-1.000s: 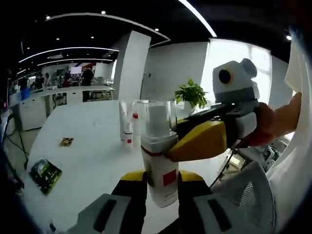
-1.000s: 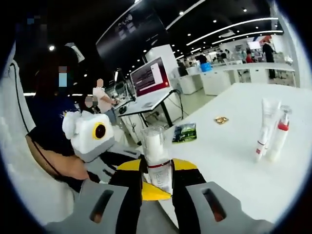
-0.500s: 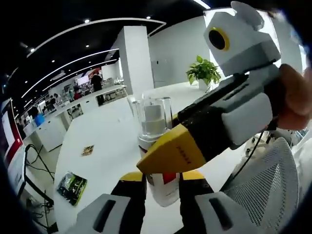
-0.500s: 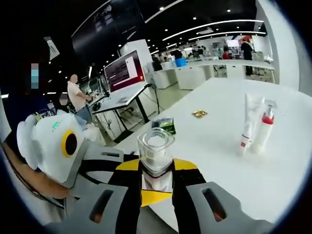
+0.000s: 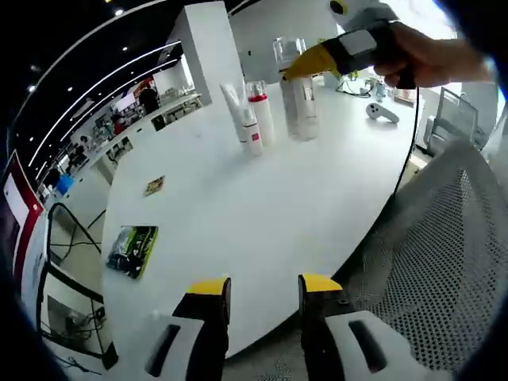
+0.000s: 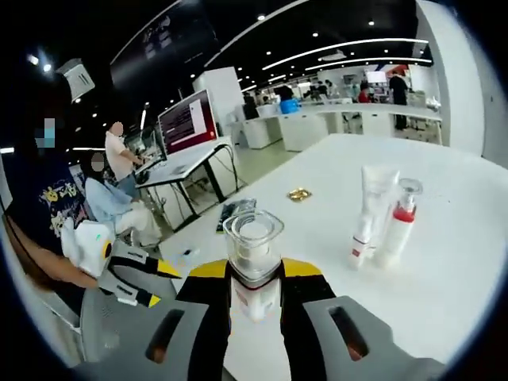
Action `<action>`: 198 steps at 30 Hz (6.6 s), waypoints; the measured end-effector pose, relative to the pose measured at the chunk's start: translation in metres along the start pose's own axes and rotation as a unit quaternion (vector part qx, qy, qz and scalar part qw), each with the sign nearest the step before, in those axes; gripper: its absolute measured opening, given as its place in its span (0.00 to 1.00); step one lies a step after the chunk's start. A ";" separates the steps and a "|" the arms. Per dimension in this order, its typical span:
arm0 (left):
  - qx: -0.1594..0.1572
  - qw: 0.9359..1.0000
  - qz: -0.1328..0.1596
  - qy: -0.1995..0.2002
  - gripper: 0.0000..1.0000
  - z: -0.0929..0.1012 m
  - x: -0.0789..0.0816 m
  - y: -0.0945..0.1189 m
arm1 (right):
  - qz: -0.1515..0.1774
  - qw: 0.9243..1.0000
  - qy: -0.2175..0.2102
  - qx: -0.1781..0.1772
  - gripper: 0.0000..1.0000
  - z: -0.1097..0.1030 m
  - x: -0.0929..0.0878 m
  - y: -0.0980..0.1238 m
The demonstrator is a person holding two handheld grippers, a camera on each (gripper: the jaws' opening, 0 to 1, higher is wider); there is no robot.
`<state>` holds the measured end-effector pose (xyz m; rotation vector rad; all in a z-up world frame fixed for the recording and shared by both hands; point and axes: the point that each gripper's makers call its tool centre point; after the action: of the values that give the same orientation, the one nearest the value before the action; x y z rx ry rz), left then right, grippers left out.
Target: Arrange the skincare products in the storage area until every visible bottle or jar stands upright without overlapping.
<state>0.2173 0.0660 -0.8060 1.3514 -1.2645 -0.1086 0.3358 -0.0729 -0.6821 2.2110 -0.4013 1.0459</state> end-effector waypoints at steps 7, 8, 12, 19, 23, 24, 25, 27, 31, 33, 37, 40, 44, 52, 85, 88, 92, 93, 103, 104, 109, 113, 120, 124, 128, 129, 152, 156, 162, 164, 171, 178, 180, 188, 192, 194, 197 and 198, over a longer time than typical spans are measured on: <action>-0.047 0.998 -0.008 0.046 0.24 0.011 0.001 -0.010 | -0.002 0.999 0.023 -0.023 0.21 0.039 -0.004 -0.001; -0.045 0.998 -0.024 0.031 0.20 0.009 -0.008 -0.012 | -0.002 0.999 0.025 -0.024 0.21 0.045 -0.008 -0.003; -0.058 0.997 -0.048 0.006 0.19 0.015 -0.019 -0.013 | -0.007 0.999 0.028 -0.026 0.21 0.063 -0.018 -0.012; -0.050 0.997 -0.057 0.023 0.20 0.011 -0.031 -0.012 | -0.004 0.999 0.042 -0.030 0.21 0.091 -0.021 -0.029; -0.034 0.998 -0.027 0.036 0.19 0.004 -0.020 -0.009 | -0.003 0.998 0.055 -0.034 0.21 0.102 -0.019 -0.038; -0.034 0.998 -0.027 0.038 0.20 0.003 -0.020 -0.009 | -0.003 0.998 0.056 -0.036 0.21 0.105 -0.017 -0.039; -0.037 0.998 -0.037 0.045 0.20 0.003 -0.025 -0.010 | 0.000 0.998 0.057 -0.037 0.21 0.107 -0.015 -0.039; -0.034 0.998 -0.037 0.043 0.20 0.003 -0.025 -0.010 | 0.005 0.998 0.058 -0.039 0.21 0.111 -0.012 -0.040; -0.029 0.998 -0.035 0.053 0.20 0.001 -0.024 -0.009 | 0.013 0.997 0.062 -0.053 0.21 0.128 -0.006 -0.043; -0.027 0.998 -0.035 0.053 0.20 0.000 -0.025 -0.009 | 0.018 0.996 0.059 -0.060 0.21 0.136 -0.004 -0.045; -0.028 0.997 -0.037 0.055 0.20 0.000 -0.028 -0.009 | 0.019 0.995 0.067 -0.070 0.21 0.154 -0.003 -0.050; -0.032 0.997 -0.045 0.053 0.20 0.001 -0.034 -0.011 | 0.023 0.995 0.069 -0.075 0.21 0.161 0.000 -0.053; -0.028 0.997 -0.040 0.053 0.20 -0.001 -0.033 -0.011 | 0.026 0.994 0.077 -0.078 0.21 0.164 0.003 -0.056; -0.022 0.998 -0.040 0.053 0.20 -0.004 -0.036 -0.012 | 0.028 0.989 0.111 -0.095 0.21 0.175 0.001 -0.064; -0.016 0.998 -0.036 0.048 0.20 -0.006 -0.035 -0.011 | 0.022 0.983 0.127 -0.130 0.26 0.187 -0.007 -0.059; -0.015 0.998 -0.037 0.047 0.20 -0.006 -0.036 -0.010 | 0.015 0.983 0.122 -0.137 0.27 0.191 -0.009 -0.056; -0.018 0.998 -0.041 0.046 0.20 -0.004 -0.037 -0.010 | 0.010 0.983 0.119 -0.140 0.27 0.198 -0.010 -0.052; -0.017 0.998 -0.041 0.046 0.20 -0.005 -0.036 -0.011 | 0.008 0.983 0.120 -0.142 0.27 0.199 -0.010 -0.052; -0.012 0.998 -0.040 0.046 0.20 -0.008 -0.036 -0.010 | 0.002 0.982 0.113 -0.154 0.26 0.213 0.001 -0.049; -0.011 0.998 -0.038 0.045 0.20 -0.008 -0.035 -0.010 | 0.001 0.982 0.113 -0.152 0.25 0.212 0.001 -0.049; -0.009 0.998 -0.038 0.045 0.20 -0.008 -0.035 -0.010 | -0.004 0.982 0.118 -0.148 0.25 0.208 0.001 -0.052; -0.009 0.998 -0.040 0.044 0.20 -0.009 -0.036 -0.010 | -0.012 0.984 0.102 -0.147 0.27 0.206 -0.004 -0.053; -0.009 0.998 -0.039 0.042 0.20 -0.009 -0.037 -0.010 | -0.019 0.988 0.009 -0.155 0.35 0.199 -0.032 -0.056; -0.010 0.998 -0.039 0.041 0.20 -0.009 -0.036 -0.010 | 0.004 0.991 -0.062 -0.119 0.35 0.158 -0.036 -0.049; -0.010 0.998 -0.037 0.039 0.20 -0.009 -0.036 -0.011 | 0.002 0.993 -0.071 -0.089 0.34 0.125 -0.048 -0.055; -0.011 0.998 -0.040 0.038 0.20 -0.008 -0.037 -0.011 | -0.001 0.994 -0.073 -0.081 0.34 0.118 -0.049 -0.057; 0.003 0.998 -0.004 0.066 0.30 -0.009 -0.002 -0.010 | -0.107 0.990 0.055 0.069 0.44 -0.068 -0.124 0.013; 0.025 0.993 0.011 0.114 0.33 -0.027 0.002 -0.008 | -0.070 0.992 0.105 0.024 0.44 -0.062 -0.113 0.006; 0.056 0.963 0.093 0.246 0.37 -0.077 0.035 0.002 | -0.051 0.981 0.185 -0.039 0.40 -0.046 -0.110 0.002; 0.067 0.916 0.152 0.364 0.38 -0.105 0.048 0.003 | -0.050 0.984 0.166 -0.045 0.41 -0.041 -0.109 0.000; 0.216 0.857 0.124 0.452 0.92 -0.207 0.004 -0.024 | -0.052 0.986 0.144 -0.067 0.40 -0.029 -0.106 0.000; 0.285 0.816 0.075 0.497 1.00 -0.266 -0.032 -0.065 | -0.051 0.983 0.169 -0.047 0.41 -0.036 -0.109 -0.002; 0.281 0.832 0.019 0.478 1.00 -0.268 -0.041 -0.077 | -0.062 0.984 0.163 -0.046 0.41 -0.033 -0.113 -0.002; 0.289 0.848 -0.030 0.444 1.00 -0.288 -0.049 -0.112 | -0.086 0.982 0.162 -0.031 0.39 -0.037 -0.124 -0.006; 0.274 0.859 -0.064 0.427 1.00 -0.285 -0.051 -0.127 | -0.089 0.982 0.162 -0.027 0.39 -0.037 -0.124 -0.007; 0.271 0.861 -0.070 0.424 1.00 -0.283 -0.053 -0.133 | -0.087 0.983 0.156 -0.029 0.38 -0.036 -0.123 -0.007; 0.262 0.866 -0.091 0.415 1.00 -0.277 -0.060 -0.139 | -0.088 0.983 0.156 -0.028 0.38 -0.036 -0.124 -0.007; 0.253 0.874 -0.112 0.400 1.00 -0.272 -0.064 -0.139 | -0.088 0.984 0.155 -0.027 0.38 -0.037 -0.124 -0.007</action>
<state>0.4653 0.2431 -0.8743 1.7244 -0.4259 0.6119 0.2399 -0.0432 -0.7639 1.9526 -0.0920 1.2397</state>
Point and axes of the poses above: the point that each gripper's makers call its tool centre point, and the gripper's own axes: y roughly backward along the fingers, z roughly to its right, x roughly out of its top, and after that the axes turned 15 degrees about -y, right-handed
